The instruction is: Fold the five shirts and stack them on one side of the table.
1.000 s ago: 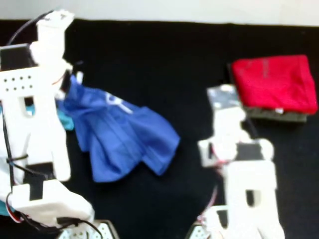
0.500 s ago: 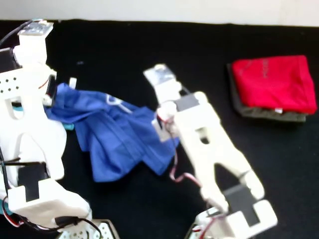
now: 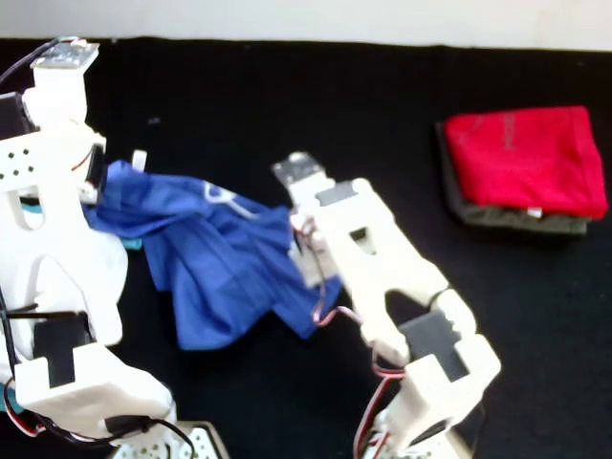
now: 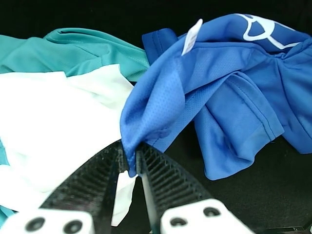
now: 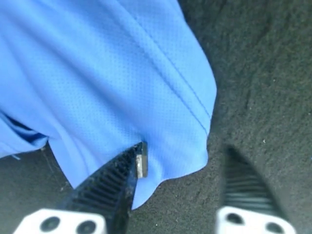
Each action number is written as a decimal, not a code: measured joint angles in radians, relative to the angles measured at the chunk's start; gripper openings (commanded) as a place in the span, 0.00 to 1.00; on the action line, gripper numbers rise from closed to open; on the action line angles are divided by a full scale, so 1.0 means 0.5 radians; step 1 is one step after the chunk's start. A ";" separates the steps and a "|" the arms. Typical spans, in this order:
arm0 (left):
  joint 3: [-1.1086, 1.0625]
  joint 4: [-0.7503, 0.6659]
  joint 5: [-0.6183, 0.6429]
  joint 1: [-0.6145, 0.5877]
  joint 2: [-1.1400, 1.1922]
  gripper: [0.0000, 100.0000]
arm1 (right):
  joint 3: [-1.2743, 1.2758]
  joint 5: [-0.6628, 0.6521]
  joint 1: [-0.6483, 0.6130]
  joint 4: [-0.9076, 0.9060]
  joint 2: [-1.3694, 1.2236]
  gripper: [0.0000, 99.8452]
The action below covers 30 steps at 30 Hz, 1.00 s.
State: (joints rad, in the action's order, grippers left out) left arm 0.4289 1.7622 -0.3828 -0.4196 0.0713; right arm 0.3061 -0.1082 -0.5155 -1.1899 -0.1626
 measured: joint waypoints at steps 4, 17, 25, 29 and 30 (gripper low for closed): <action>0.000 0.000 0.000 0.000 0.000 0.01 | 0.000 0.000 0.003 0.009 0.000 0.01; 0.000 0.000 0.000 0.043 0.000 0.01 | -0.427 -0.132 0.595 -0.163 0.285 0.01; 0.153 0.000 0.000 0.439 -0.175 0.01 | -0.951 -0.377 0.927 -0.267 0.519 0.01; 0.393 0.000 0.000 0.678 -0.381 0.01 | -1.286 -0.423 1.065 -0.267 0.525 0.01; 0.457 0.000 0.003 0.724 -0.420 0.01 | -1.375 -0.423 1.096 -0.267 0.525 0.01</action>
State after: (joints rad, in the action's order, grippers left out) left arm 0.6575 1.7622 -0.3813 -0.0575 -0.1389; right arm -0.3813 -0.3199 0.0322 -1.3234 0.0997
